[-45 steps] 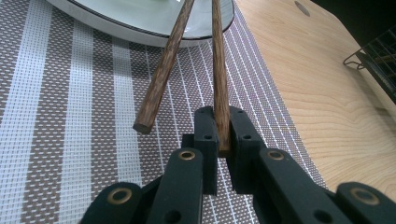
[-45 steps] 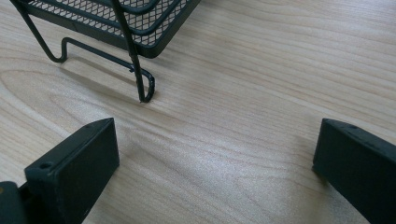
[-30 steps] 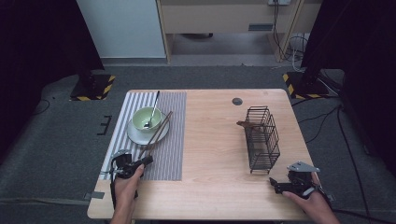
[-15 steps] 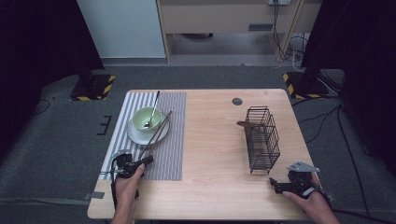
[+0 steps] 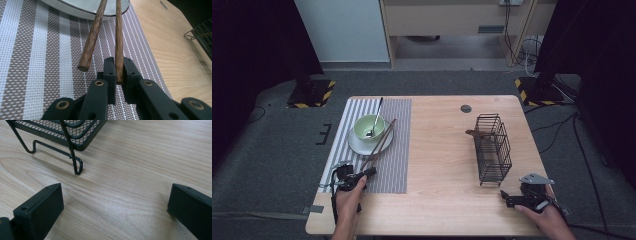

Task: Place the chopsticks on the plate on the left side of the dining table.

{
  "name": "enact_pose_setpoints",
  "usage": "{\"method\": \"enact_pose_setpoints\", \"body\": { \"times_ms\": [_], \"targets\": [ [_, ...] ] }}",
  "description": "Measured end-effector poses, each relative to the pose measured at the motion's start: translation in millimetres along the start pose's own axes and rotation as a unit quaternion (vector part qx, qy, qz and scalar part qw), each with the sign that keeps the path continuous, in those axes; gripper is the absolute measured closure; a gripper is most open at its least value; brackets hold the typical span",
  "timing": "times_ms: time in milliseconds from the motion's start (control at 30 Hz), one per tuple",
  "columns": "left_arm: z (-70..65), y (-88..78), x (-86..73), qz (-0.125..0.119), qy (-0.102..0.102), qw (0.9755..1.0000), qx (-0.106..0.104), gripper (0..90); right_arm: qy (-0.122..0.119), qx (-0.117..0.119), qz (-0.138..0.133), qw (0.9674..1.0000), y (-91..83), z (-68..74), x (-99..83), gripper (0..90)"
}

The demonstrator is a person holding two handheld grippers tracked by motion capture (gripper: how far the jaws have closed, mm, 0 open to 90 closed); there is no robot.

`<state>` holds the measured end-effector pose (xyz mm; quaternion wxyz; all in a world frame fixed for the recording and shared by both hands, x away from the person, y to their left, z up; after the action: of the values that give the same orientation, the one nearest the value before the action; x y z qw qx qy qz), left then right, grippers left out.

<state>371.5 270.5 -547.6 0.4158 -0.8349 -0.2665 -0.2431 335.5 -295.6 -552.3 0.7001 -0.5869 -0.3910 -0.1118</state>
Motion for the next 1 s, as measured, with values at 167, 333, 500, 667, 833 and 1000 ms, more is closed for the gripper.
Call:
{"method": "enact_pose_setpoints", "body": {
  "times_ms": [167, 333, 500, 667, 833, 1000],
  "targets": [
    [-0.8, 0.2, 0.0, 0.000, 0.000, 1.0000, -0.003, 81.9, -0.001, -0.001, -0.001, 1.0000, 0.2, 0.0, 0.0, 0.4],
    [-1.8, 0.3, -0.2, -0.002, 0.001, 1.0000, -0.001, 81.6, 0.000, 0.000, -0.001, 1.0000, 0.1, 0.0, 0.0, 0.3],
    [-2.8, 0.4, -0.1, -0.002, 0.004, 1.0000, 0.004, 82.4, 0.000, 0.000, -0.001, 1.0000, 0.1, 0.1, 0.0, 0.4],
    [-3.2, 0.8, -0.6, -0.002, 0.002, 1.0000, 0.003, 82.4, 0.000, 0.000, -0.001, 1.0000, 0.1, 0.0, 0.0, 0.4],
    [-5.3, 1.3, -1.4, -0.001, 0.003, 1.0000, 0.002, 79.4, 0.000, -0.001, -0.001, 1.0000, 0.2, 0.0, 0.0, 0.3],
    [-8.2, -1.1, -5.0, 0.000, -0.001, 1.0000, 0.005, 71.3, -0.001, -0.001, -0.001, 1.0000, 0.3, -0.1, 0.0, 0.4]
  ]
}}
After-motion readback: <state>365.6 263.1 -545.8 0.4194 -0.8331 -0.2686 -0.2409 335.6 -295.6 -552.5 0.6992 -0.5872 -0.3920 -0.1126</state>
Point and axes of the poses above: each handheld gripper's, and its own axes: y roughly forward along the jaws, x roughly out of its top, z roughly to its left, the point moved 2 cm from there along y, roughly forward along the jaws, and after that the axes turned 2 degrees about z, right-handed, at the moved point
